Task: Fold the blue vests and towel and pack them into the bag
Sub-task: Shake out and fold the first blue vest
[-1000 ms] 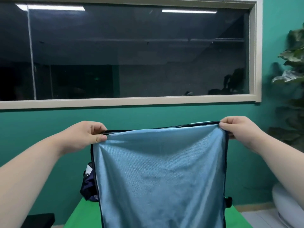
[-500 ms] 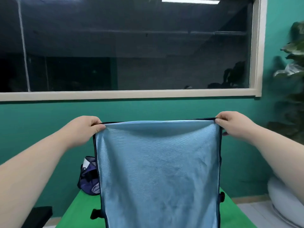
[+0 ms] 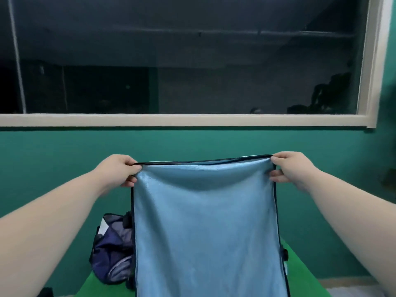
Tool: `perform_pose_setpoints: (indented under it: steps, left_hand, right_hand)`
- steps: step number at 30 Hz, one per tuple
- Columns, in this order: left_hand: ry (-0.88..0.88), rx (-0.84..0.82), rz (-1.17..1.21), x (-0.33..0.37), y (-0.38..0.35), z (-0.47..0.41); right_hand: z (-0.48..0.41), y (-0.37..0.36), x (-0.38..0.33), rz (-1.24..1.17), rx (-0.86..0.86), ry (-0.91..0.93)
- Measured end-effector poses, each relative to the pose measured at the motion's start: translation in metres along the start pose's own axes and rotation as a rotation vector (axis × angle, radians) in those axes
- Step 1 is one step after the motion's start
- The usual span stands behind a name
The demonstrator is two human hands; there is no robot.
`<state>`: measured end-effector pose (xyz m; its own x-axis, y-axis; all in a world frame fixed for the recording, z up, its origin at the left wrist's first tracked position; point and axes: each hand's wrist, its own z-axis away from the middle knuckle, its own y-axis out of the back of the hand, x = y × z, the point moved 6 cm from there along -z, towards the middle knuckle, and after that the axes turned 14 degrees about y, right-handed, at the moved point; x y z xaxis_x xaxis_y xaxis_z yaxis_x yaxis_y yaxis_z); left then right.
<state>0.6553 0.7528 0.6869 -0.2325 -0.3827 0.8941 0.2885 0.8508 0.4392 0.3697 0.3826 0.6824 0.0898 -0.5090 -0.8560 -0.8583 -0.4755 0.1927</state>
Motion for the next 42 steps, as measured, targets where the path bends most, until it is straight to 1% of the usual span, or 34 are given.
perform_pose_setpoints:
  steps: [2,4,7,9,12,16,19,23,25,27,29,31,34,36,42]
  left_hand:
    - [-0.078,0.047,0.071,0.034,0.012,-0.013]
    - [-0.183,0.087,0.169,0.074,0.03,-0.016]
    - [-0.346,0.194,0.289,0.121,0.066,-0.005]
    - [-0.405,0.258,0.269,0.132,0.082,0.01]
    - [-0.414,0.237,0.174,0.12,0.082,0.035]
    - [-0.328,0.185,-0.107,0.072,0.058,0.065]
    - [-0.244,0.111,-0.235,0.027,0.03,0.092]
    - [-0.22,0.04,-0.411,-0.036,-0.01,0.129]
    - [-0.194,-0.012,-0.47,-0.071,-0.029,0.147]
    - [-0.145,-0.1,-0.523,-0.107,-0.049,0.165]
    - [-0.105,-0.192,-0.566,-0.139,-0.064,0.184]
    - [-0.097,-0.244,-0.612,-0.164,-0.072,0.2]
    - [-0.078,-0.296,-0.691,-0.194,-0.078,0.218]
    - [-0.062,-0.311,-0.695,-0.206,-0.079,0.221]
    - [-0.059,-0.294,-0.645,-0.216,-0.083,0.213]
  right_hand:
    - [-0.029,-0.002,-0.027,-0.069,0.072,0.091]
    - [-0.052,0.004,-0.066,-0.119,0.147,0.226]
    - [-0.061,0.018,-0.126,-0.197,0.191,0.406]
    - [-0.052,0.03,-0.15,-0.228,0.2,0.483]
    - [-0.027,0.042,-0.15,-0.239,0.192,0.502]
    - [0.017,0.049,-0.1,-0.186,0.097,0.393]
    - [0.057,0.054,-0.046,-0.139,0.023,0.264]
    - [0.117,0.062,0.031,-0.079,-0.114,0.073]
    - [0.15,0.066,0.069,-0.042,-0.191,-0.036]
    - [0.183,0.068,0.103,-0.041,-0.261,-0.148]
    - [0.213,0.07,0.129,-0.041,-0.32,-0.248]
    - [0.238,0.072,0.148,-0.014,-0.392,-0.317]
    - [0.262,0.075,0.162,0.043,-0.474,-0.357]
    - [0.268,0.075,0.162,0.09,-0.497,-0.353]
    - [0.26,0.064,0.16,0.147,-0.46,-0.298]
